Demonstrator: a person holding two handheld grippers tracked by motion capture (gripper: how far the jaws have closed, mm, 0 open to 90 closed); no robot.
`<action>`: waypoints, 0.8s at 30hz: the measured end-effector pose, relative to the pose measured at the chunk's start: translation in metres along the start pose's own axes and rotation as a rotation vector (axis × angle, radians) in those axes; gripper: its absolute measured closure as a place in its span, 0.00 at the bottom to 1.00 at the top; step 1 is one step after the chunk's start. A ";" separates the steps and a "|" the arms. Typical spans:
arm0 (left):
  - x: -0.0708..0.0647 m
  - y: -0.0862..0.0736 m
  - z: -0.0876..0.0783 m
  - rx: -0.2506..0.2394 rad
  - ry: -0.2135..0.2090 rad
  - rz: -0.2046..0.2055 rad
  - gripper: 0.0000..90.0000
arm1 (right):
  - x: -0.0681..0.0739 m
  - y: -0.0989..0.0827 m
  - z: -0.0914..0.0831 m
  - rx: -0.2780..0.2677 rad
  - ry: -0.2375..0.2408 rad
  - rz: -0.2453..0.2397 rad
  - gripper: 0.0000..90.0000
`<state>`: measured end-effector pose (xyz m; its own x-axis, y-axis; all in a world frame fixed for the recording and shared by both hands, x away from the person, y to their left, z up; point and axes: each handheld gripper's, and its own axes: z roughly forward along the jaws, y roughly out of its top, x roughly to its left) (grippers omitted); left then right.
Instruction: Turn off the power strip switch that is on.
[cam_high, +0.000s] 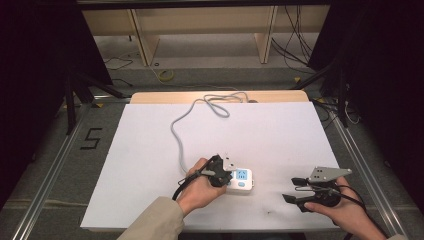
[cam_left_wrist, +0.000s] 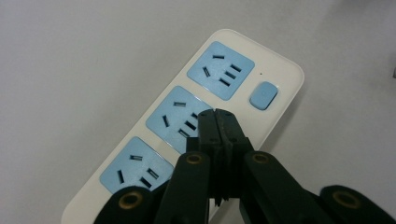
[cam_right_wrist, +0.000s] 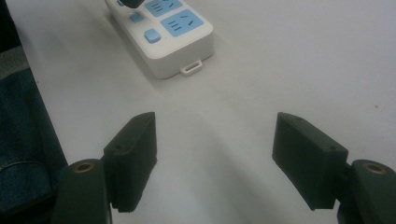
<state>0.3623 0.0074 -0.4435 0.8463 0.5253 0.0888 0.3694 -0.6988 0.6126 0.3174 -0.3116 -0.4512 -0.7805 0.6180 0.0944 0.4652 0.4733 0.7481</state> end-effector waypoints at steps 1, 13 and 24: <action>0.000 0.000 0.000 0.003 -0.003 0.000 1.00 | 0.000 0.000 0.000 0.000 0.000 -0.001 0.35; -0.001 0.000 0.003 0.021 -0.015 0.004 1.00 | 0.000 0.000 0.000 0.003 0.002 -0.004 0.34; -0.002 0.003 0.007 0.025 -0.024 0.011 1.00 | 0.000 0.000 0.000 0.004 0.003 -0.002 0.34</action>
<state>0.3641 0.0005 -0.4477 0.8593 0.5057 0.0761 0.3694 -0.7167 0.5915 0.3170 -0.3114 -0.4511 -0.7829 0.6149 0.0947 0.4651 0.4772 0.7456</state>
